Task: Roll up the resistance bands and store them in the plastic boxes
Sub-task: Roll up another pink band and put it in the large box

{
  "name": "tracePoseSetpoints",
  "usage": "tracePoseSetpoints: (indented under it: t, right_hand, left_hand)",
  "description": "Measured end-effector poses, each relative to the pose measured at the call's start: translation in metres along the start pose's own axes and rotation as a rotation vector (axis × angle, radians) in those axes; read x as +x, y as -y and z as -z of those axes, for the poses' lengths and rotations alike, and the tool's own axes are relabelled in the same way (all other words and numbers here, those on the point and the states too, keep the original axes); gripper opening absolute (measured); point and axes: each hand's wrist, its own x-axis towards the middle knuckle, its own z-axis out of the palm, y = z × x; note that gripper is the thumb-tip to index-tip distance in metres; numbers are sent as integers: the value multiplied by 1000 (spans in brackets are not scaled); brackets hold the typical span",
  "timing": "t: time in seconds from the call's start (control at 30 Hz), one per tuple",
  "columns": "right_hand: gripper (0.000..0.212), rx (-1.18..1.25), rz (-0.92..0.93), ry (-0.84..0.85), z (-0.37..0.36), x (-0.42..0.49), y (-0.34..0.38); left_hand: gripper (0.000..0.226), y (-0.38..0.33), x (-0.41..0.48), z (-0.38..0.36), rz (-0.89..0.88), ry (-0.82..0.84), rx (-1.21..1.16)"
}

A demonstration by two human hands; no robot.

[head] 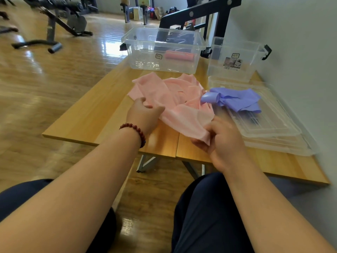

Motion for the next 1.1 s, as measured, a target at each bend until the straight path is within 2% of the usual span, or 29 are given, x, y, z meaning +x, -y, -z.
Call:
tracePoseSetpoints:
  t: [0.1,0.2,0.27,0.33,0.47,0.6,0.7,0.87,0.93,1.0,1.07,1.1]
  right_hand:
    - [24,-395,9,-86,7,-9,-4]
    - [18,-707,67,-102,13,-23,0]
    - [20,-935,171,-176,14,-26,2]
    - [28,-1052,276,-266,11,-22,4]
    - [27,-1008,370,-259,-3,4,7]
    - [20,-951,376,-141,-26,30,13]
    - [24,-869,366,-111,-41,50,17]
    - [23,-783,248,-121,-57,75,22]
    - [33,-781,206,-104,-64,81,23]
    - [36,-776,178,-106,-69,83,22]
    - [23,-732,234,-154,-70,85,17]
    - [14,-702,273,-197,-68,86,16]
  left_hand:
    - [50,1,2,-1,113,-71,-159]
    - [42,-1,8,2,356,-88,-447]
    - [35,-5,13,3,445,-68,-452]
    - [28,-10,18,4,431,-7,-450]
    - [50,-14,23,4,389,118,-607]
    - [24,-10,27,1,256,127,-665]
    - [14,-13,30,2,165,139,-691]
    - [31,-14,27,13,168,201,-874]
    - [30,-12,23,19,143,217,-837]
    - [22,-7,17,20,80,196,-700]
    - [9,0,18,21,62,120,-604]
    - [9,2,20,22,87,105,-618]
